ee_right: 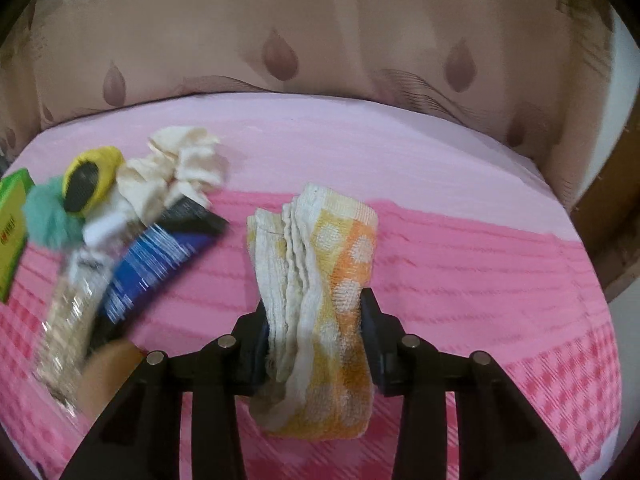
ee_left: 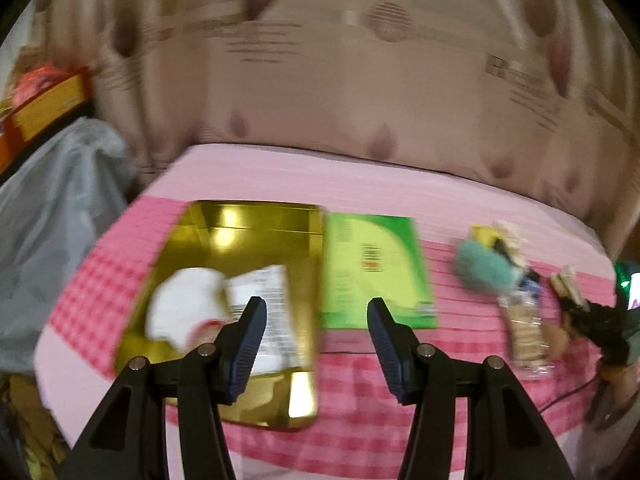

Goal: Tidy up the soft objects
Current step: 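Grasp the teal fluffy pom-pom with the left gripper while the right gripper holds the towel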

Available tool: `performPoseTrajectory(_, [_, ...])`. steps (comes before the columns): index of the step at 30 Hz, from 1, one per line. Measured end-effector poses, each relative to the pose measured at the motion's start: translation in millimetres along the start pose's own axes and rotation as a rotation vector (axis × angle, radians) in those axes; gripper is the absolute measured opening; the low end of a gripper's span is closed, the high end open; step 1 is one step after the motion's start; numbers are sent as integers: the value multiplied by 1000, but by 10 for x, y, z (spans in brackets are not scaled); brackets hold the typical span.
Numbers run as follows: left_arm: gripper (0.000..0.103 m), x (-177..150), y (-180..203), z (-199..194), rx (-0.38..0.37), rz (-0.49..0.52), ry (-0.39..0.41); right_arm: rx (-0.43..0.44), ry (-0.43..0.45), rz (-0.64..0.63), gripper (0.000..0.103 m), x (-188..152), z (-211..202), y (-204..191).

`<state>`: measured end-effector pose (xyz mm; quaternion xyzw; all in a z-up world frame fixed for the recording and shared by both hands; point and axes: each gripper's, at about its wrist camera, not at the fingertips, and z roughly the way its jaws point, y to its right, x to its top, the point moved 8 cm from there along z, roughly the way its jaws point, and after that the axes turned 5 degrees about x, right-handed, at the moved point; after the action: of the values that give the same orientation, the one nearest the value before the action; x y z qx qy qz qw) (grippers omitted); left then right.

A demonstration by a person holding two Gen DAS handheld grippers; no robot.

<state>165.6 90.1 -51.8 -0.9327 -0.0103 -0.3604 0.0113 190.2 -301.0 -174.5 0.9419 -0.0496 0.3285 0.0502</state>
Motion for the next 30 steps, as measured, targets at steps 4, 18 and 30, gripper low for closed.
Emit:
performPoseTrajectory(4, [54,28,497,52,-93,48,-25,-42,17,-30,36,-176,-112,101])
performPoseTrajectory(18, [56,120,1638,609,-307,32,-209,-3,19,-3,38,-197,-92,163])
performPoseTrajectory(30, [56,130,1823,1155,-284,-43,-316,43,10,38,41,-203,-60,176])
